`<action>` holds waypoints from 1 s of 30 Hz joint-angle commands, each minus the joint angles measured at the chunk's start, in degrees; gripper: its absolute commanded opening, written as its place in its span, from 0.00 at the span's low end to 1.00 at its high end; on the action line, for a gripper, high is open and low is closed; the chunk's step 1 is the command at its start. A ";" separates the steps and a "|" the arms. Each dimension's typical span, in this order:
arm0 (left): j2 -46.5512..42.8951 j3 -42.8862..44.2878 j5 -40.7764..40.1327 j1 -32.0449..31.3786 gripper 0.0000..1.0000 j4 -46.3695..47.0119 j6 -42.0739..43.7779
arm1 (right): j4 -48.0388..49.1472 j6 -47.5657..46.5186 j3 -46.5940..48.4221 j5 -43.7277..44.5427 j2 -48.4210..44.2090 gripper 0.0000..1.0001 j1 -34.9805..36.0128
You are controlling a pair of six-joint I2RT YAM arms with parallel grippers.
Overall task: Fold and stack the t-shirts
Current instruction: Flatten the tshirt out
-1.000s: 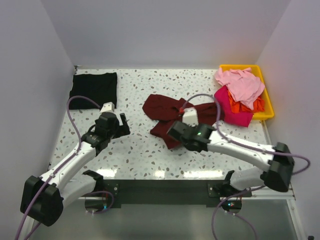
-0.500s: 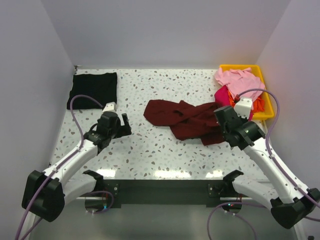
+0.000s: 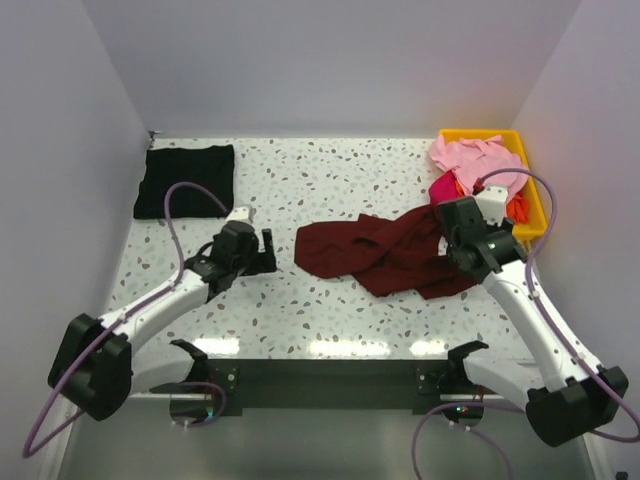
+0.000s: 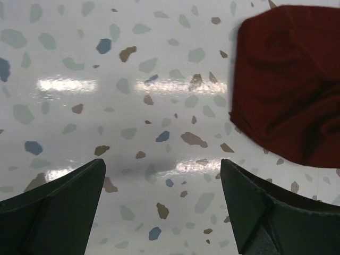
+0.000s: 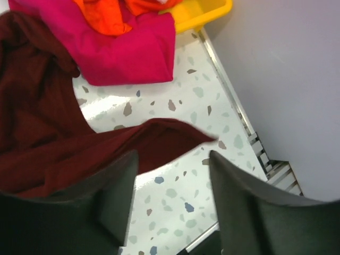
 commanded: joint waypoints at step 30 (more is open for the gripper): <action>48.73 48.77 11.48 -22.17 0.94 11.63 -1.63 | 28.15 -4.53 -9.63 -33.82 20.13 0.61 -15.69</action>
